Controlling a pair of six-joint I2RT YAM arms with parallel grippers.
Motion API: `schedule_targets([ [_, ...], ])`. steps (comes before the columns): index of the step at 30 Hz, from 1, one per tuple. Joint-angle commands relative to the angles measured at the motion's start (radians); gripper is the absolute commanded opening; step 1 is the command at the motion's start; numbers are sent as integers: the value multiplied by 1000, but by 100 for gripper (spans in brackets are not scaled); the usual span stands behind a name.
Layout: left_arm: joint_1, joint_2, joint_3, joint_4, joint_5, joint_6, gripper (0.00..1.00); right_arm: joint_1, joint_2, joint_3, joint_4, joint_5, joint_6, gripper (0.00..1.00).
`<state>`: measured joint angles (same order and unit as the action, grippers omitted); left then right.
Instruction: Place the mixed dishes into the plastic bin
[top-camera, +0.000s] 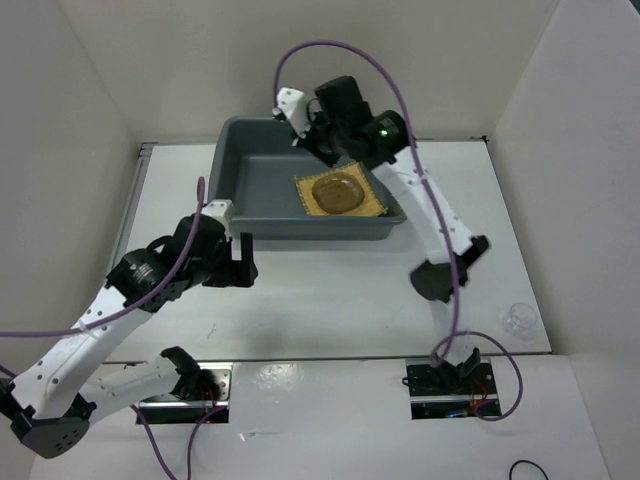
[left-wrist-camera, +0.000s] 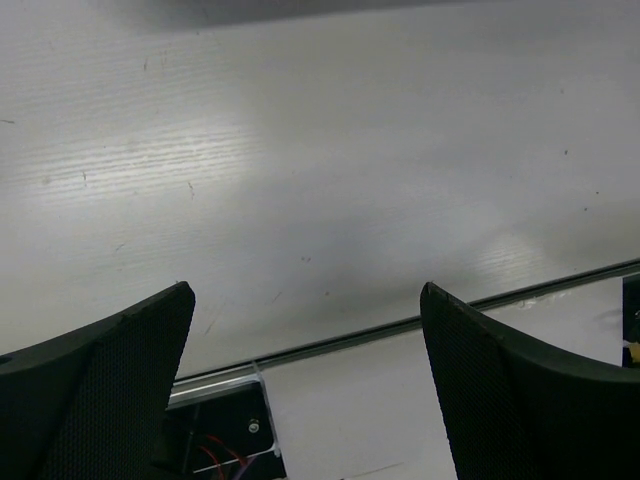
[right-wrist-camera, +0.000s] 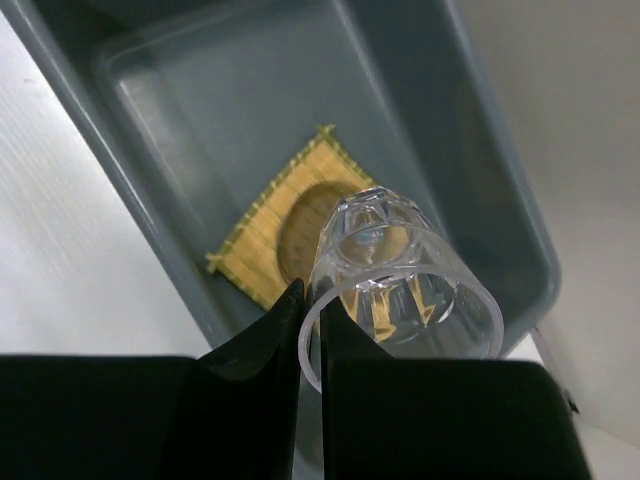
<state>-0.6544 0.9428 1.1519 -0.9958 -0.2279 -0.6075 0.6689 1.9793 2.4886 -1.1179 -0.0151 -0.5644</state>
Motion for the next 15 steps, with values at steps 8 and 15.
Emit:
schedule_targets([
  [8,7,-190,0,54,-126,-35,100,29,579,608,-54,-8,-41,0],
  [15,16,-76,23,-39,-211,-208,100,29,785,645,6,-177,-51,0],
])
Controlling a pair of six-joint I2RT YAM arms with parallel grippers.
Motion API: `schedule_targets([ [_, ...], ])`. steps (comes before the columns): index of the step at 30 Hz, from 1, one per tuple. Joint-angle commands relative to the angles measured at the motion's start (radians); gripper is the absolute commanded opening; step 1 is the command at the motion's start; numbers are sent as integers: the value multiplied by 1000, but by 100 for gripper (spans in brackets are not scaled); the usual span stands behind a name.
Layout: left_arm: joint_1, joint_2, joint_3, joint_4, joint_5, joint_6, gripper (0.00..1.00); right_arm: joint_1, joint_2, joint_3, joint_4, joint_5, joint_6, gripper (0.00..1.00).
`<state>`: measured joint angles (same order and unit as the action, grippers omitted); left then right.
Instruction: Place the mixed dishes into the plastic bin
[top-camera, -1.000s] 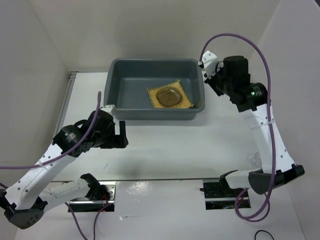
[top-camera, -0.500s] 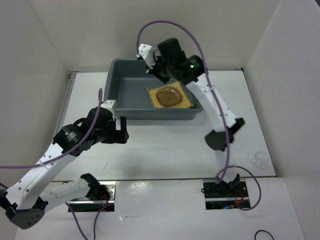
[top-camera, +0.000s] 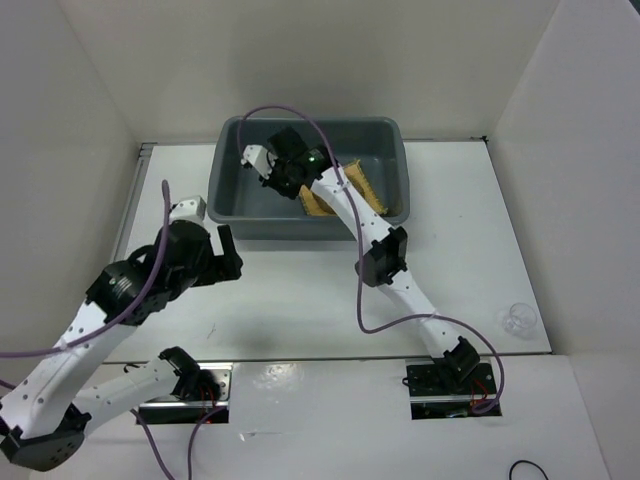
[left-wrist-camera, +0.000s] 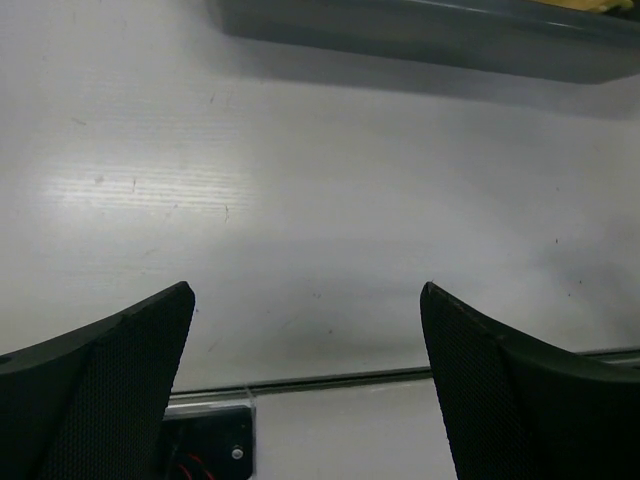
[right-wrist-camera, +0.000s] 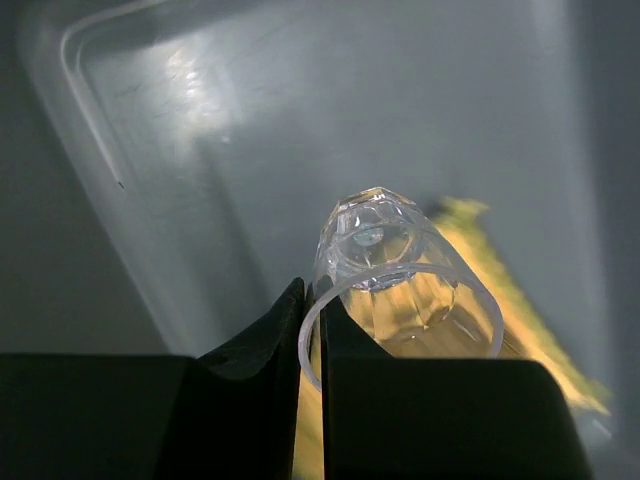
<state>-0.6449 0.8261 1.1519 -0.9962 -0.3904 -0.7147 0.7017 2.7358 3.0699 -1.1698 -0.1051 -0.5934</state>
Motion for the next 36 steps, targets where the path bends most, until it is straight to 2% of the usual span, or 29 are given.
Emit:
schedule_targets([
  [1,7,57,35,-57,-36,-112,100,7,45,64,58,-87,-34,0],
  [7,25,218,117,-122,24,-187,100,25,147,64,81,-79,-98,1],
  [11,36,278,172,-145,36,-187,100,38,174,64,59,-36,-144,7],
  [15,83,303,218,-165,24,-169,100,38,159,64,59,-21,-155,30],
  [16,93,303,218,-165,24,-155,100,38,135,64,59,-21,-146,44],
  [18,117,312,230,-141,24,-135,100,47,99,64,59,-21,-118,56],
  [19,126,312,241,-140,24,-125,100,47,78,64,74,-12,-91,66],
  [20,146,321,241,-125,24,-105,100,47,29,64,75,-11,-79,69],
  [24,207,353,250,-53,59,-43,100,47,-117,64,98,-11,-5,78],
  [28,275,412,259,27,125,21,100,47,-261,64,62,-2,75,80],
  [32,336,465,259,108,202,60,100,-50,-387,64,-32,-39,197,83],
  [34,356,501,278,129,241,73,100,-140,-441,64,-100,-39,222,83],
  [35,370,513,278,139,254,86,100,-181,-453,15,-134,-51,222,83],
  [36,370,540,288,155,268,98,100,-290,-555,-96,-134,-73,225,83],
])
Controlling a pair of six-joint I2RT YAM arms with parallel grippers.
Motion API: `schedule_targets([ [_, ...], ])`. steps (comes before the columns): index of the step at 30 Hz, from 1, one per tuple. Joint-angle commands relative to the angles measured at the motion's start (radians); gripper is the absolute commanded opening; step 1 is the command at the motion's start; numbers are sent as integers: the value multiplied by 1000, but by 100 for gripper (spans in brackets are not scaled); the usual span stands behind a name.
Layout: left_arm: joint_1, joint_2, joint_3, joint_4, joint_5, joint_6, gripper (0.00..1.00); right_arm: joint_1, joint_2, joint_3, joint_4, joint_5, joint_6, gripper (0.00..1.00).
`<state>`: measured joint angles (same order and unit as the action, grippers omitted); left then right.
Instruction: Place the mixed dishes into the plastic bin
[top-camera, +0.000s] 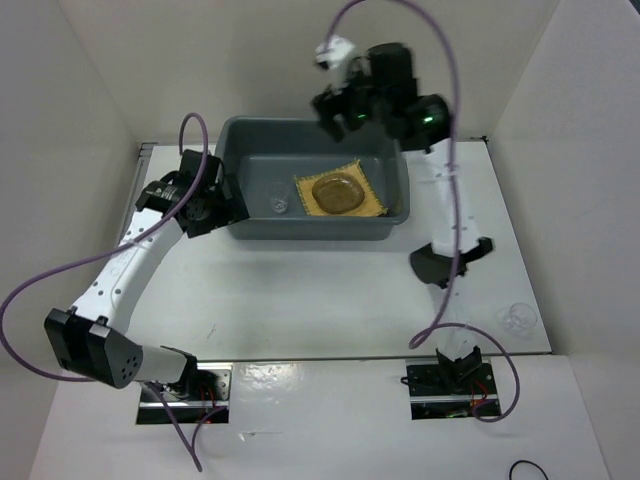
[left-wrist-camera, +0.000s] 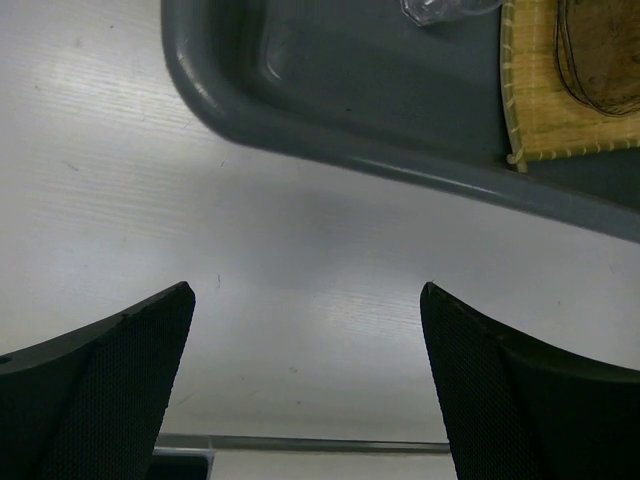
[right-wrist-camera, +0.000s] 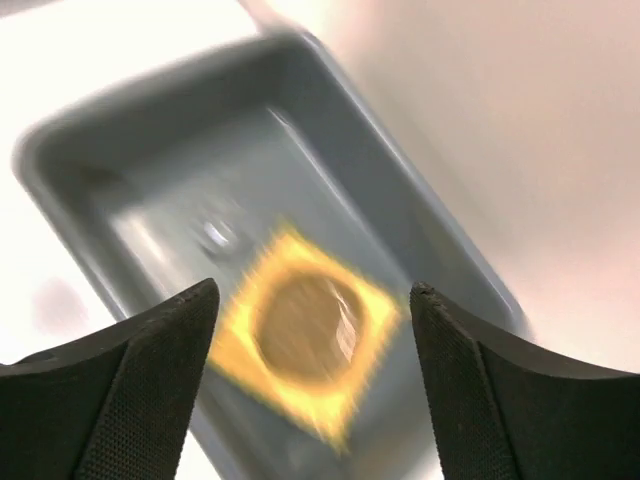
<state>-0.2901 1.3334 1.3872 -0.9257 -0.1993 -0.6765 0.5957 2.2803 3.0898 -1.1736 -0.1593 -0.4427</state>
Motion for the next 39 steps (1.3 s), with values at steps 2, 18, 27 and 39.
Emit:
schedule_targets([
  [2,38,71,64,109,118,71,100,-311,-169,-339,-130,-88,53,81],
  [18,29,214,144,131,256,52,100,-812,-915,-1869,207,358,21,69],
  [27,0,257,133,122,287,32,100,-930,-1134,-2244,304,441,7,64],
  [39,-18,286,188,113,287,32,100,-1010,-1173,-2277,284,463,-13,61],
])
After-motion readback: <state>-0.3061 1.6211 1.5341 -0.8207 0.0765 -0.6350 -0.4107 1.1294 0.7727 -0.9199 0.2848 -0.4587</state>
